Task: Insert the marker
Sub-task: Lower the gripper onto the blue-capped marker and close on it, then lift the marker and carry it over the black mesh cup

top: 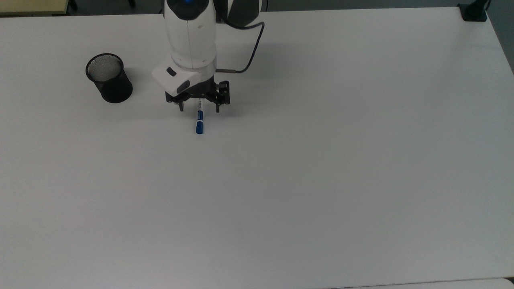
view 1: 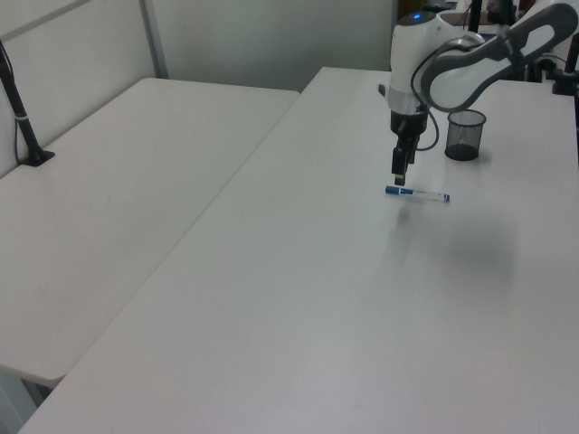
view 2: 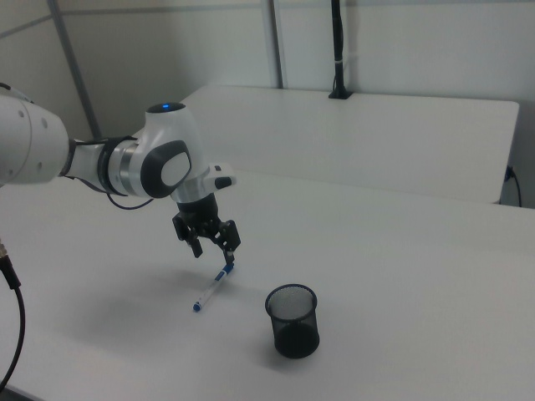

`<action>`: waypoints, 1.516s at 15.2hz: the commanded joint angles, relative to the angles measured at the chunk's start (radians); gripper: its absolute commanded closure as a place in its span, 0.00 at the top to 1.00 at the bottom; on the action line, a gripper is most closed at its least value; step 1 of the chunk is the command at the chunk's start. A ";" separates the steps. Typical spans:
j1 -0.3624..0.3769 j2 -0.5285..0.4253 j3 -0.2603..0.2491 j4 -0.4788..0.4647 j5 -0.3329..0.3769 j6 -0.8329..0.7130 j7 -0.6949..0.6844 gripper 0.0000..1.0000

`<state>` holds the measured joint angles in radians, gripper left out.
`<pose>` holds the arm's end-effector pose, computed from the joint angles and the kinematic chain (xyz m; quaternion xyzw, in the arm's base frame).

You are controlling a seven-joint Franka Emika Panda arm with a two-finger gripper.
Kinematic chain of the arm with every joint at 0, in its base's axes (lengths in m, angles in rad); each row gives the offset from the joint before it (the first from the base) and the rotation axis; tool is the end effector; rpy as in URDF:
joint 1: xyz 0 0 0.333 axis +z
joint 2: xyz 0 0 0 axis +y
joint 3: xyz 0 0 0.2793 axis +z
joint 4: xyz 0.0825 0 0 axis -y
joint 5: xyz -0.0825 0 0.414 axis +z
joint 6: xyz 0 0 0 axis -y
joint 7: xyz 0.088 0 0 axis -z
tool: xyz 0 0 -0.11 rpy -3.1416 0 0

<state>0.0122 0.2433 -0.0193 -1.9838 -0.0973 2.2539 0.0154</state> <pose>0.6167 -0.0071 0.2895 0.9989 0.0193 0.0135 0.0404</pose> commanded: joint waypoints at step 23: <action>-0.141 -0.260 -0.005 -0.046 -0.064 0.113 0.144 0.00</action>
<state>-0.0840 0.1141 -0.0250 -1.9598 -0.1407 2.3720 0.1362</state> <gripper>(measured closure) 0.819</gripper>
